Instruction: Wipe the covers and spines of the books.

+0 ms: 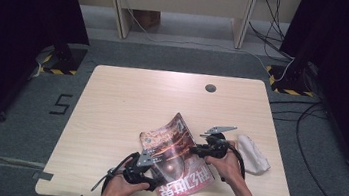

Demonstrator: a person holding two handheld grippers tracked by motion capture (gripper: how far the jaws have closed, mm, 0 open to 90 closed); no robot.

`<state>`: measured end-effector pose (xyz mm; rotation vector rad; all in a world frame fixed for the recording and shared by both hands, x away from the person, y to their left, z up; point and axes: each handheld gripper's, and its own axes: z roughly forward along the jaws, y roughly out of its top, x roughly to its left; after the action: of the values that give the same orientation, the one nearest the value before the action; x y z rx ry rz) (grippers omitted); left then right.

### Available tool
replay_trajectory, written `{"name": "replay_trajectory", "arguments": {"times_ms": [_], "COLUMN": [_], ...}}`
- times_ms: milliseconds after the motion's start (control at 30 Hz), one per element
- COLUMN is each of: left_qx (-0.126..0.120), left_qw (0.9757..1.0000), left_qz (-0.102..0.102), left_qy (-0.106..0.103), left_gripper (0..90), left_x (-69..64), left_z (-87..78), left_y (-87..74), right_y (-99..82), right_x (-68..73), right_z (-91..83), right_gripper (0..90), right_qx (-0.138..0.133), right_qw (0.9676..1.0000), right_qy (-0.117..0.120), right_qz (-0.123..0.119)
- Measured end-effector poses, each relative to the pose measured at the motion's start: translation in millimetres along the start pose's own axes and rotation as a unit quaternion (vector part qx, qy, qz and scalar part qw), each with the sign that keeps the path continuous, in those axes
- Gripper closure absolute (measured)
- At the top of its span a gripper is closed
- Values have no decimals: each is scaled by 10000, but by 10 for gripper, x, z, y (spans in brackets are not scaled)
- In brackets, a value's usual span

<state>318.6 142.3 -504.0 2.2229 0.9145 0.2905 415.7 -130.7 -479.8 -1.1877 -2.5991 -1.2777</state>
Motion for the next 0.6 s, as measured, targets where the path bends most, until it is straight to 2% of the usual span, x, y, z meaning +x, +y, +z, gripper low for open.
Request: {"name": "replay_trajectory", "arguments": {"times_ms": [67,233,367,433,600], "left_qx": [-126,-471,-555,-606,-697], "left_qw": [9999,9985,9975,9970,9963], "left_qz": [-37,-173,-280,-323,-303], "left_qy": [-21,224,334,357,393], "left_gripper": [291,268,247,240,209], "left_x": [15,158,285,348,480], "left_z": [-39,-130,-140,-142,-112], "left_y": [20,82,102,114,164], "right_y": [19,71,102,114,154], "right_x": [10,29,46,54,66], "right_z": [-19,-66,-80,-93,-144], "right_gripper": [800,831,832,834,840], "right_qx": [-16,52,153,209,307], "right_qw": [9999,9989,9970,9963,9932], "right_qy": [15,95,87,113,218], "right_qz": [-121,-451,-756,-822,-1105]}}
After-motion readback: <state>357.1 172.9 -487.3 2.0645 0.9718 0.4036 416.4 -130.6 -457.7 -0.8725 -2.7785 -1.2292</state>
